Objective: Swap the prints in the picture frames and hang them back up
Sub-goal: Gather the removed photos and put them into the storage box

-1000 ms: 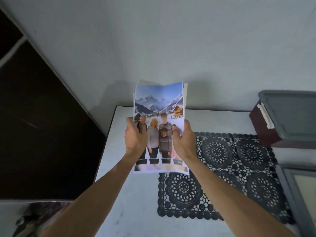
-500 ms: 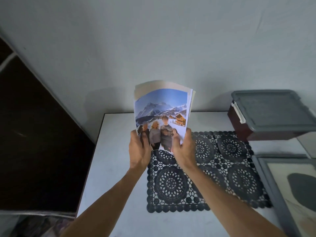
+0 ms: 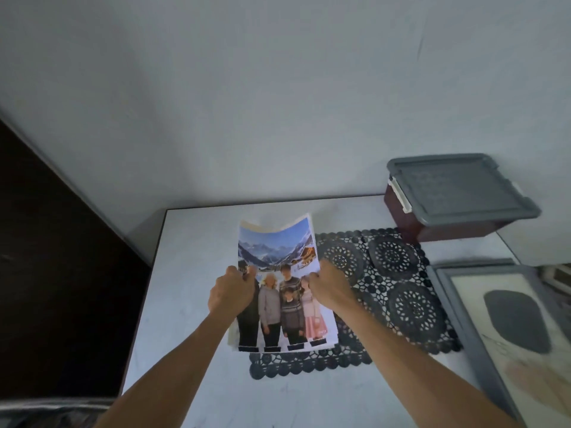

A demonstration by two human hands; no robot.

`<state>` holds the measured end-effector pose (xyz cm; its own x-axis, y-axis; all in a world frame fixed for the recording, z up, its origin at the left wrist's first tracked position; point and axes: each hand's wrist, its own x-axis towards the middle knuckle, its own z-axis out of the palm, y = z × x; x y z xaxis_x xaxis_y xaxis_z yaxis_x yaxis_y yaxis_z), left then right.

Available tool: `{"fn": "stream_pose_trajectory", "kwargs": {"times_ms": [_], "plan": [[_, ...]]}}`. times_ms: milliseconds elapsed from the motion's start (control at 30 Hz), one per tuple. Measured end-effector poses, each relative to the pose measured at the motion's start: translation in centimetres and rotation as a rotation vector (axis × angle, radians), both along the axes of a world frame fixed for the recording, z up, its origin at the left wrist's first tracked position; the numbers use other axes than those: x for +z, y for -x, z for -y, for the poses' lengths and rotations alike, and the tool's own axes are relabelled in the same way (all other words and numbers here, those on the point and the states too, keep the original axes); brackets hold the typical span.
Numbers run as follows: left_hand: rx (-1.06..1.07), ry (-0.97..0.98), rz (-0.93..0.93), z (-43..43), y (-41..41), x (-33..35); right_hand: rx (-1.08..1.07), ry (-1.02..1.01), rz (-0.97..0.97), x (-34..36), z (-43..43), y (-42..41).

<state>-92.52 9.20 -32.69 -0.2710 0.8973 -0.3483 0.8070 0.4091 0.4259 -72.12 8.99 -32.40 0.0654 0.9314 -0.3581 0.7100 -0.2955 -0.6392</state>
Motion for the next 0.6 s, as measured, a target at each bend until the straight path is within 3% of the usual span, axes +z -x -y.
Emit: {"fn": "stream_pose_trajectory", "kwargs": {"times_ms": [267, 400, 500, 600], "plan": [[-0.159, 0.194, -0.335, 1.4, 3.9, 0.1, 0.207, 0.093, 0.237, -1.1, 0.5, 0.7], [-0.188, 0.078, -0.433, 1.5, 3.7, 0.6, 0.225, 0.073, 0.342, -0.7, 0.5, 0.6], [-0.239, -0.16, -0.368, 0.7, 2.5, 1.6, 0.188, 0.063, 0.353, -0.2, 0.6, -0.2], [-0.292, -0.291, -0.133, -1.5, 0.1, 2.8, 0.007, -0.01, 0.115, 0.4, 0.5, -2.4]]}}
